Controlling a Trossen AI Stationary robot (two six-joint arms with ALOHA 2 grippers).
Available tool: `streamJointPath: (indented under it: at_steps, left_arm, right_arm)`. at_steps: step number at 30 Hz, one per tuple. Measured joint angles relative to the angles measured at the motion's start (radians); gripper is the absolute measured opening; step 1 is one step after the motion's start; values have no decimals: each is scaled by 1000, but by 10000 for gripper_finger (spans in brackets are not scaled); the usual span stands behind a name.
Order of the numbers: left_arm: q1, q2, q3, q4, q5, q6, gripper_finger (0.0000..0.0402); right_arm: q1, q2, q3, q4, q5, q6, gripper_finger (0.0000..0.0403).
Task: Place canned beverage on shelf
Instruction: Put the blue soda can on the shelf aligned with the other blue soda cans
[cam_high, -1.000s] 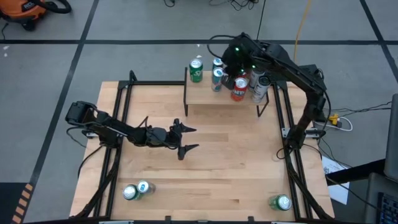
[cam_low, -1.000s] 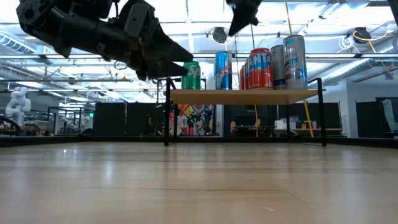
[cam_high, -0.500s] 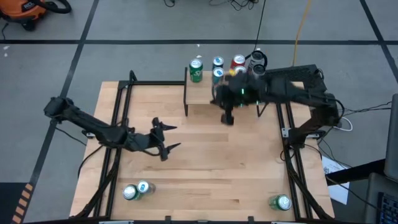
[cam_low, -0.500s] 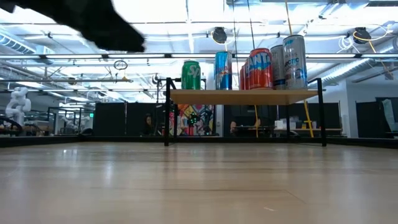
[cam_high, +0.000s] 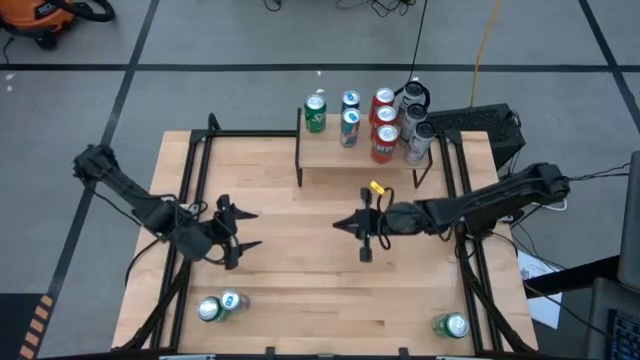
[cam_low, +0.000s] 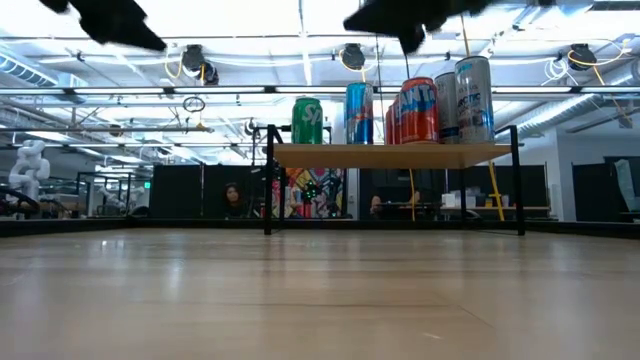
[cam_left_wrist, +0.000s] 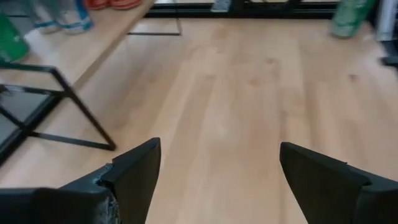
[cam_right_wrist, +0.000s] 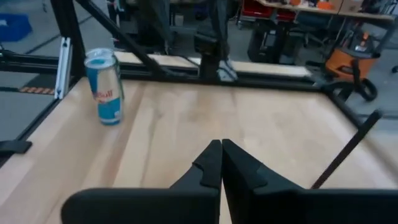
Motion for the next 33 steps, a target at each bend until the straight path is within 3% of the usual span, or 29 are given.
streamJointPath:
  at_steps: [6, 13, 18, 26, 33]
  left_arm:
    - [-75, 71, 110, -132, 124, -139, 310]
    - [-129, 228, 304, -426, 424, -489, 309]
    - [-196, 328, 336, -428, 607, -620, 309]
    - [-217, 412, 336, -431, 602, -665, 311]
    - [-216, 414, 336, -401, 599, -709, 356]
  right_arm:
    - [35, 63, -117, 175, 0, 100, 0]
    - [61, 97, -117, 270, 4, 132, 15]
    - [71, 109, -117, 331, 3, 87, 42]
    - [71, 109, -117, 330, 3, 76, 90]
    - [71, 109, -117, 304, 3, 67, 121]
